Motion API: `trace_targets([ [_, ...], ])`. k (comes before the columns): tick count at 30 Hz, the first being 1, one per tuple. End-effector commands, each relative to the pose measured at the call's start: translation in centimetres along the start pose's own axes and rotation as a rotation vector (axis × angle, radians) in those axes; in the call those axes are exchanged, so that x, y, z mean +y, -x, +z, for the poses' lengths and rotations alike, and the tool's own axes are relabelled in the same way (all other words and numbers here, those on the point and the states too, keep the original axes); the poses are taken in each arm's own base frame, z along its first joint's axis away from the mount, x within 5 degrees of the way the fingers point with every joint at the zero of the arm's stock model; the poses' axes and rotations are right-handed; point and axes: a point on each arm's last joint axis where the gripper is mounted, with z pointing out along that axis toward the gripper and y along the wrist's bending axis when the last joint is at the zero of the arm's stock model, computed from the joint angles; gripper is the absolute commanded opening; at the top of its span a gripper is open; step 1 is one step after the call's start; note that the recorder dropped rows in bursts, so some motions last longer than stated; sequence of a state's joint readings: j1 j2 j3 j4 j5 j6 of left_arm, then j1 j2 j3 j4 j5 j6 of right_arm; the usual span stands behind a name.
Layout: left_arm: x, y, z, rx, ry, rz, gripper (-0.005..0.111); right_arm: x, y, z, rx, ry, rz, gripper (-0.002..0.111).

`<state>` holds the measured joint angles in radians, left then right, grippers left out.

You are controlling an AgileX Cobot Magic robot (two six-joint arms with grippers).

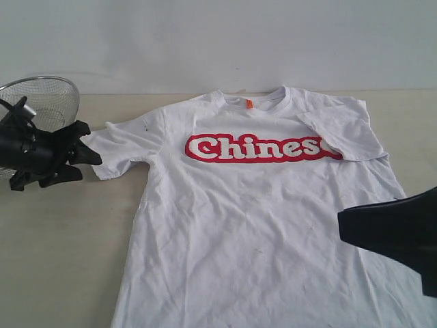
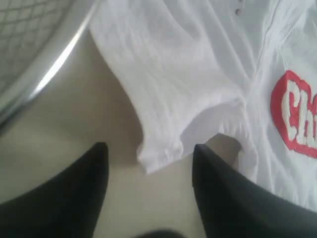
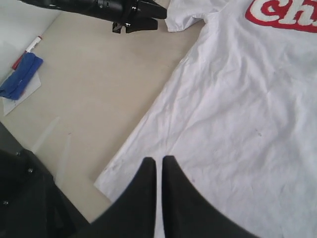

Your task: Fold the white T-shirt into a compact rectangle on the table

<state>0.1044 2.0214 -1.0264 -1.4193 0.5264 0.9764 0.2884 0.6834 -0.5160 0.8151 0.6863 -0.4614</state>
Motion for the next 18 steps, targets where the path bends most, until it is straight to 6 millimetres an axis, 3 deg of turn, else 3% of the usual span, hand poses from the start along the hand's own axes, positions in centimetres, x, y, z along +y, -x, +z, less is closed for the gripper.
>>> trace_targets([
  [1,0.3,1.1,1.0,-0.021,0.002,0.004,0.05,0.1,-0.2,-0.1,0.008,0.005,-0.012,0.0],
  [7,0.2,2.1,1.8,-0.037,-0.027,-0.021,0.05,0.1,-0.2,-0.1,0.006,0.006,-0.011,0.0],
  [18,0.0,1.0,3.7,0.021,-0.083,-0.021,0.05,-0.1,0.2,-0.1,-0.032,-0.013,-0.016,0.0],
])
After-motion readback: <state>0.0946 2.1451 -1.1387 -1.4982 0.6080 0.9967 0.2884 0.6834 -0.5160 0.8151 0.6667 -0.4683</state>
